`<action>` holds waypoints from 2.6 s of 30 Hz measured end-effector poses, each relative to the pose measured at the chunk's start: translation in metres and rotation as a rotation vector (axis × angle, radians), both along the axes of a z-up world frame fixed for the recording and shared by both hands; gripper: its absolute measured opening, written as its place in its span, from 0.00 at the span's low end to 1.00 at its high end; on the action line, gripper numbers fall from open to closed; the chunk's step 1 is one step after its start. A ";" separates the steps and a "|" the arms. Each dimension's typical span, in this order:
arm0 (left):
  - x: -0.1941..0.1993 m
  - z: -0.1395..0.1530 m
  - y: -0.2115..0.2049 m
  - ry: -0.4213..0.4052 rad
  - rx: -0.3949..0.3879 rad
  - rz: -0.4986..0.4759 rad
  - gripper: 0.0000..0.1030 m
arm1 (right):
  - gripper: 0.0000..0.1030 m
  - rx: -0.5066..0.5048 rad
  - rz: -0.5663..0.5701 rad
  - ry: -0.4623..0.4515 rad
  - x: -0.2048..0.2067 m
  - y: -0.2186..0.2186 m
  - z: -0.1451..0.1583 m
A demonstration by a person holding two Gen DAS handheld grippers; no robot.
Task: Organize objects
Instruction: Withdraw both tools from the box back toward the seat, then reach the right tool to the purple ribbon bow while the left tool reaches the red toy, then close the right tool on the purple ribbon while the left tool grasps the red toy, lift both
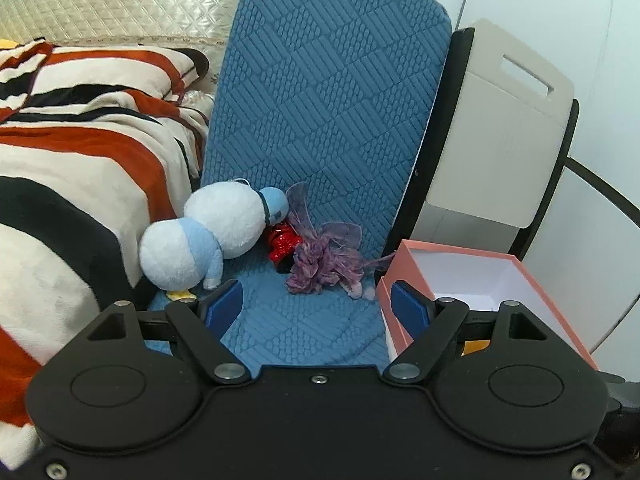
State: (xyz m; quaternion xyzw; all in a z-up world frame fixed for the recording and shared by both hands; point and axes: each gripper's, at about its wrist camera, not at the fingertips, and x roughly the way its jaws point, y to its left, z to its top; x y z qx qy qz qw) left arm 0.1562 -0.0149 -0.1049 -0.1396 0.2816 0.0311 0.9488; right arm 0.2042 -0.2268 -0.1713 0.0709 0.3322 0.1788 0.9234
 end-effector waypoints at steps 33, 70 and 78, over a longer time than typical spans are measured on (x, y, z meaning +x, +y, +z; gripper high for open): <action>0.245 -0.102 0.042 0.227 -0.105 -0.076 0.66 | 0.69 -0.047 0.154 0.015 0.151 0.066 -0.060; 0.325 -0.178 0.061 0.329 -0.203 -0.012 0.60 | 0.05 0.128 0.092 0.254 0.258 0.104 -0.134; 0.322 -0.178 0.065 0.312 -0.229 0.007 0.59 | 0.04 0.101 0.048 0.216 0.231 0.083 -0.109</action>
